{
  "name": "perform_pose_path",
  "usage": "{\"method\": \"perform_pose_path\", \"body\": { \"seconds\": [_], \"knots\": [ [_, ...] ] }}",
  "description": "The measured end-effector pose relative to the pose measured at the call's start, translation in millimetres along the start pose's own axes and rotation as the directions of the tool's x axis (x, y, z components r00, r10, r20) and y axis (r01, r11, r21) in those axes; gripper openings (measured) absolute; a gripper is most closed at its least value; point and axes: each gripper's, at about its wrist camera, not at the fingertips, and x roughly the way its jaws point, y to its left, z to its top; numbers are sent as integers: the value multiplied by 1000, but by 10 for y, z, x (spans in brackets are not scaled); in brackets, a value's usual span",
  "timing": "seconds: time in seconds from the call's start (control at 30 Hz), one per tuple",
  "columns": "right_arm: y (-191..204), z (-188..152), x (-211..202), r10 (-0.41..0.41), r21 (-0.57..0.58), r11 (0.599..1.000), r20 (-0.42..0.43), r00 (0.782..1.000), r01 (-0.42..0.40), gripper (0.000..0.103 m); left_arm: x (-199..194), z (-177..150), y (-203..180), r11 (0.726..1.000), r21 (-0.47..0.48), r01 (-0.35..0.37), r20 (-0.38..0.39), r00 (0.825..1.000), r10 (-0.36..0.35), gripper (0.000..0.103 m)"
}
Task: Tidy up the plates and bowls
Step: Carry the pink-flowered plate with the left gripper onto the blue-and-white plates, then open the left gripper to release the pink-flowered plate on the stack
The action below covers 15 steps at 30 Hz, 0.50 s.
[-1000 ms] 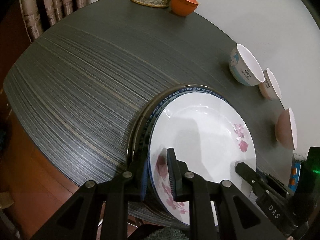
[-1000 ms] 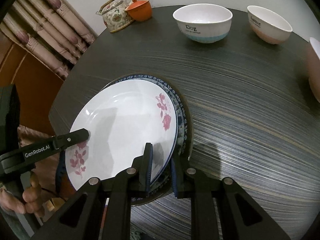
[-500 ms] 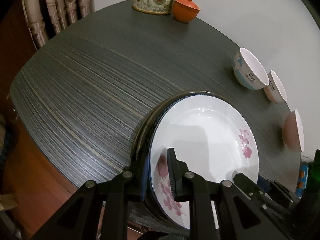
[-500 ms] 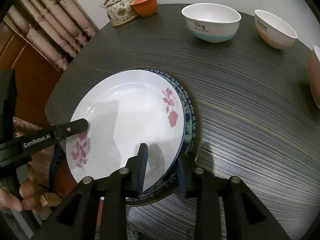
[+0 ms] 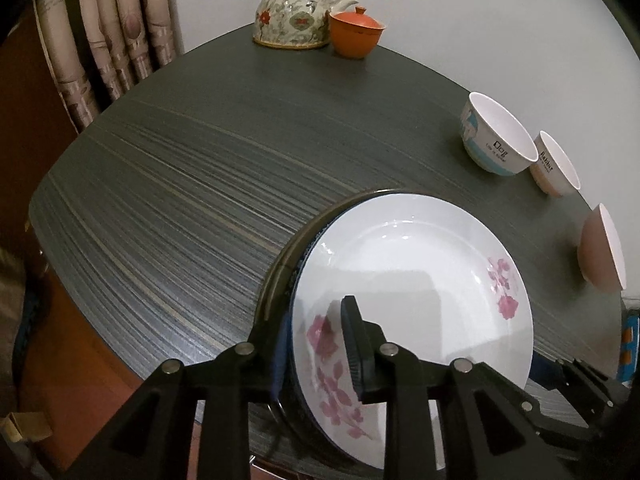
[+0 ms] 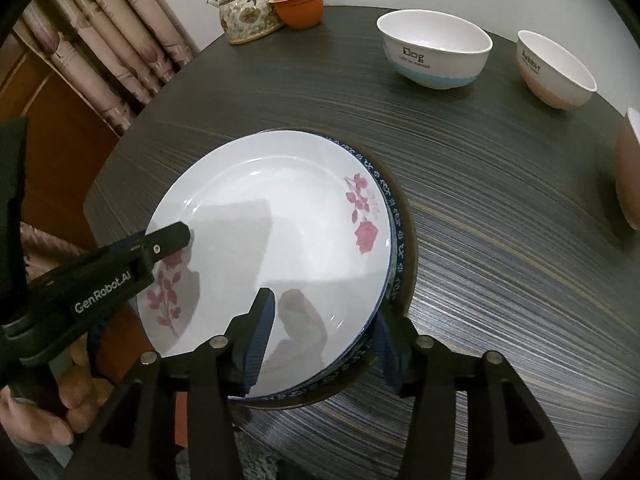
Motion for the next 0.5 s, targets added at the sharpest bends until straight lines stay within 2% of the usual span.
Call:
{"method": "perform_pose_path", "body": {
  "seconds": [0.2,0.3,0.4,0.5],
  "knots": [
    [40,13,18,-19,-17,1000,-12,1000,19,49,-19,5,15,1000,-4,2,2,1000,-2,25],
    [70,14,29,-27,-29,999,-16,1000,27,51,-71,-4,35,1000,3,-26,18,999,26,26],
    [92,15,37,-25,-34,999,-25,999,24,54,-98,13,35,999,6,-37,40,999,37,29],
    [111,23,45,-27,-36,999,-31,999,26,56,-78,16,36,999,11,-36,30,999,36,30]
  ]
}}
